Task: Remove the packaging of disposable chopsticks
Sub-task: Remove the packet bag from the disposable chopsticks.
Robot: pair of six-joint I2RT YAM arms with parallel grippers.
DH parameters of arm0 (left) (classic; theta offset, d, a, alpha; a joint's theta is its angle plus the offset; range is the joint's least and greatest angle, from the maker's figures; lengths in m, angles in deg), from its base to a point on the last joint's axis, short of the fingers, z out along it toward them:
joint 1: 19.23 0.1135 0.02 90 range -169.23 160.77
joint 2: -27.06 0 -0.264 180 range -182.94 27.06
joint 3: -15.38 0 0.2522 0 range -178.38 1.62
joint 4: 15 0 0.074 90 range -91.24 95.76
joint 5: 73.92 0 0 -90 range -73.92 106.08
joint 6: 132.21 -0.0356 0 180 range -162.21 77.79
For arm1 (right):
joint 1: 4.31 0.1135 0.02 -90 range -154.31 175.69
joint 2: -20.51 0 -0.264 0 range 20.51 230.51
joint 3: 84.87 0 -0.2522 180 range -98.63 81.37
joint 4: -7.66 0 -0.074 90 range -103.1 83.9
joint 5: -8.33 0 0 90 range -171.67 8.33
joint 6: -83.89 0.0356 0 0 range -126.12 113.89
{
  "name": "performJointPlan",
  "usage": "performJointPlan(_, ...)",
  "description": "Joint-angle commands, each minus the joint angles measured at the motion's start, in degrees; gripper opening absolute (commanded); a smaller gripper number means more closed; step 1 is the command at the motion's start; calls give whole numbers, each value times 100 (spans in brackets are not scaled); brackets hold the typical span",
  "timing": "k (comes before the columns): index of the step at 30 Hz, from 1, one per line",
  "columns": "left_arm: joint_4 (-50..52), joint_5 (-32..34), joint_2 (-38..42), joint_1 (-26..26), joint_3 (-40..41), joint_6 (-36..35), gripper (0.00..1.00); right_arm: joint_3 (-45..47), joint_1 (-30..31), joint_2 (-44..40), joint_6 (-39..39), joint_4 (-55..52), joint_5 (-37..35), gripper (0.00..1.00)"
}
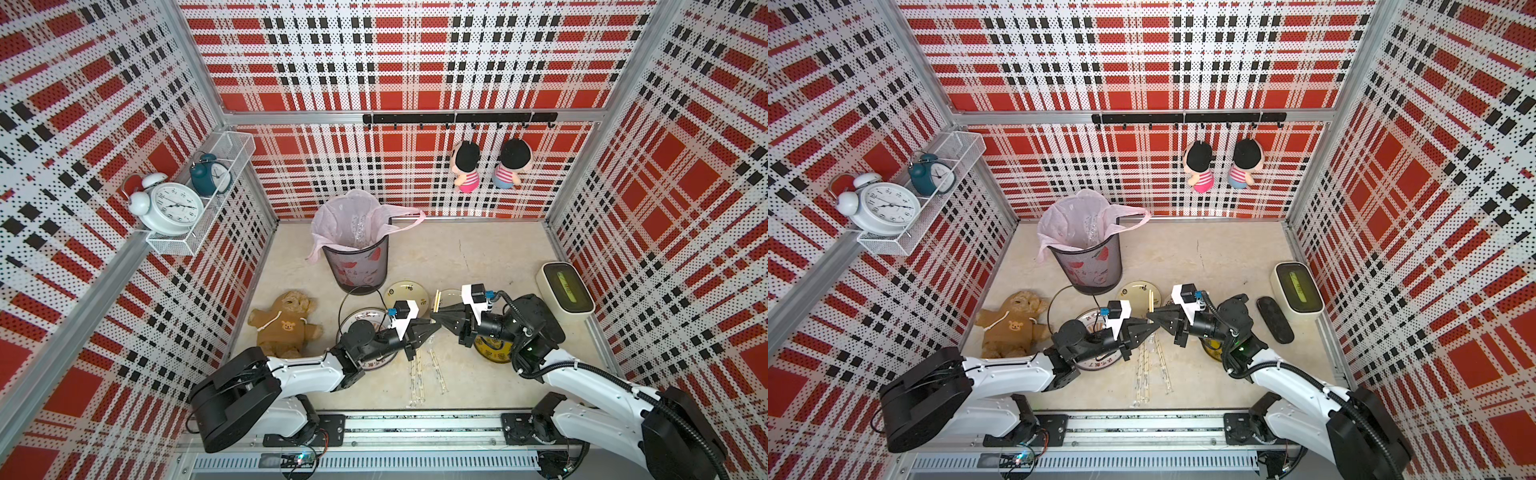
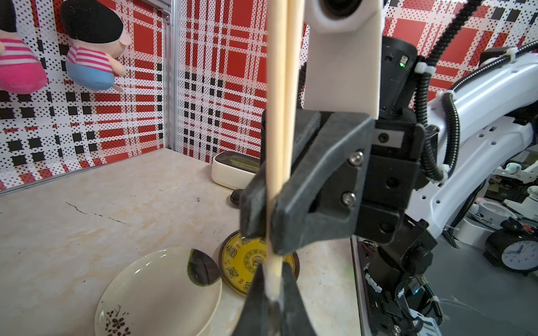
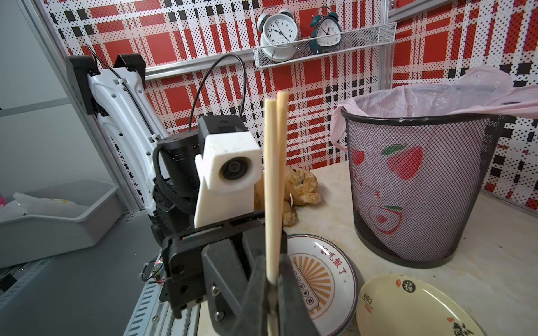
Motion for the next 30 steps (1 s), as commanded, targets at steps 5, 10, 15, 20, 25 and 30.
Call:
performJointPlan(5,63,-4,-154,-53,-107,3,9,52,-26,-248,-216,179,-187,0)
performJointPlan(10,85,211,-330,-110,-11,-6,6,-156,-26,-328,-254,98,-214,0)
performJointPlan(15,41,317,-410,-127,142,-8,11,-372,-26,-368,-287,33,-245,0)
performJointPlan(20,-7,348,-468,-127,245,20,10,-614,-26,-429,-368,-211,-256,0)
performJointPlan(25,-206,390,-685,-127,370,115,10,-789,-34,-505,-455,-435,-283,0)
performJointPlan(30,-444,321,-953,-127,446,196,13,-975,-35,-566,-509,-612,-356,0)
